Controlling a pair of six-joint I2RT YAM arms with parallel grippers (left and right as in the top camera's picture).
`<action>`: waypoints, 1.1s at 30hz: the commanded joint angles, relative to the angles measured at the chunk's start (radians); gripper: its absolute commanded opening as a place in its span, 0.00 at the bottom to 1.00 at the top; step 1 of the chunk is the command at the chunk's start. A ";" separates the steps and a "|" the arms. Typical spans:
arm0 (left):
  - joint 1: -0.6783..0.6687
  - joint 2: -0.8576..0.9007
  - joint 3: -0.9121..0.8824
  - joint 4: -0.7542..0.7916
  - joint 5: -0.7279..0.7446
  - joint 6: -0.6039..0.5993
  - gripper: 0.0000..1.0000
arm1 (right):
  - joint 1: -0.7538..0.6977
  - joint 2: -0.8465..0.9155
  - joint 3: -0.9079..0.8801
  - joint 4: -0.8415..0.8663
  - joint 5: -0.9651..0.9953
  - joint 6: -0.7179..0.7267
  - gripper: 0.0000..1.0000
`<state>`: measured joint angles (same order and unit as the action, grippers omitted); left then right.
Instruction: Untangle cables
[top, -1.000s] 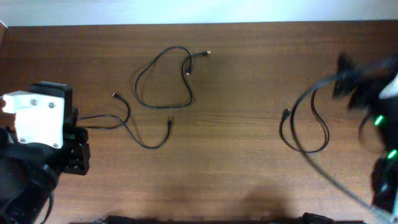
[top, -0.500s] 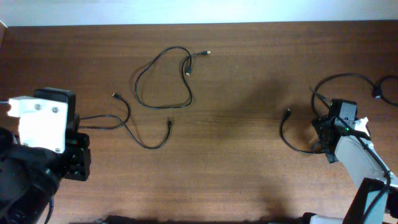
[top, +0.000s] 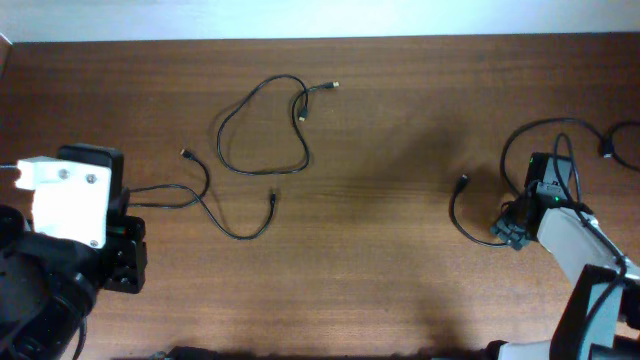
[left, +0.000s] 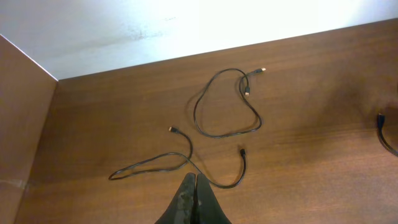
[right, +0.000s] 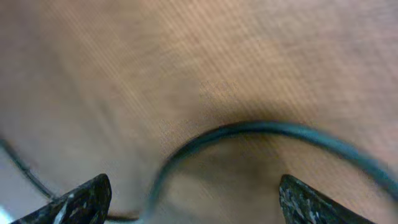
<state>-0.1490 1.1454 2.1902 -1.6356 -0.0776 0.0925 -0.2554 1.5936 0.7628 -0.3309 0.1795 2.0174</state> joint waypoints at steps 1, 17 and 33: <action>0.003 0.000 0.003 0.000 0.011 -0.002 0.00 | 0.000 0.097 -0.006 0.047 0.020 0.003 0.86; 0.003 0.000 0.003 -0.027 0.034 -0.002 0.00 | 0.003 -0.155 0.293 0.294 -0.081 -1.541 0.04; 0.003 0.000 0.003 -0.042 0.034 -0.048 0.00 | -0.134 0.334 0.915 0.318 -0.179 -2.280 0.04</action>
<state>-0.1490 1.1454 2.1899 -1.6798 -0.0551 0.0605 -0.3382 1.9083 1.5707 0.0162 0.0933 -0.2657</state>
